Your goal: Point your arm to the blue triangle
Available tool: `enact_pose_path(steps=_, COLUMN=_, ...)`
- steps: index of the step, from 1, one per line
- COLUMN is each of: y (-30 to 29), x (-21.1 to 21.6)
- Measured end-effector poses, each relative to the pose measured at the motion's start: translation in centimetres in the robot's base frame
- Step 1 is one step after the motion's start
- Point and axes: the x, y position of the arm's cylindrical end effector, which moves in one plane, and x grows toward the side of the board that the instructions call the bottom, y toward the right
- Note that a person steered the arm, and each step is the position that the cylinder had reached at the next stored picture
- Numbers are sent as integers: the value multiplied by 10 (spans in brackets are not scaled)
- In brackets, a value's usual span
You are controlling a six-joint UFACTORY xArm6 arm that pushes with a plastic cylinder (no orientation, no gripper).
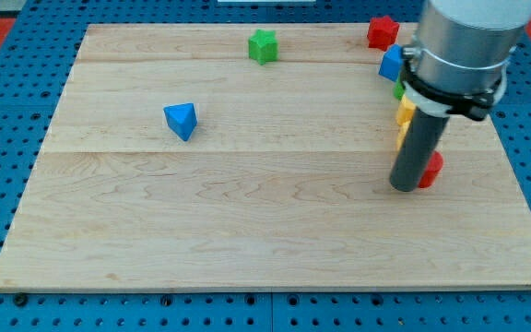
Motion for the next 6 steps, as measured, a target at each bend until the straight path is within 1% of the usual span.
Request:
enact_pose_path(steps=1, y=-18, x=19)
enact_pose_path(steps=2, y=-85, x=30)
enact_pose_path(steps=3, y=-196, x=13)
enact_pose_path(steps=4, y=-299, x=-23)
enact_pose_path(steps=5, y=-325, x=-102)
enact_pose_path(steps=6, y=-297, x=-135)
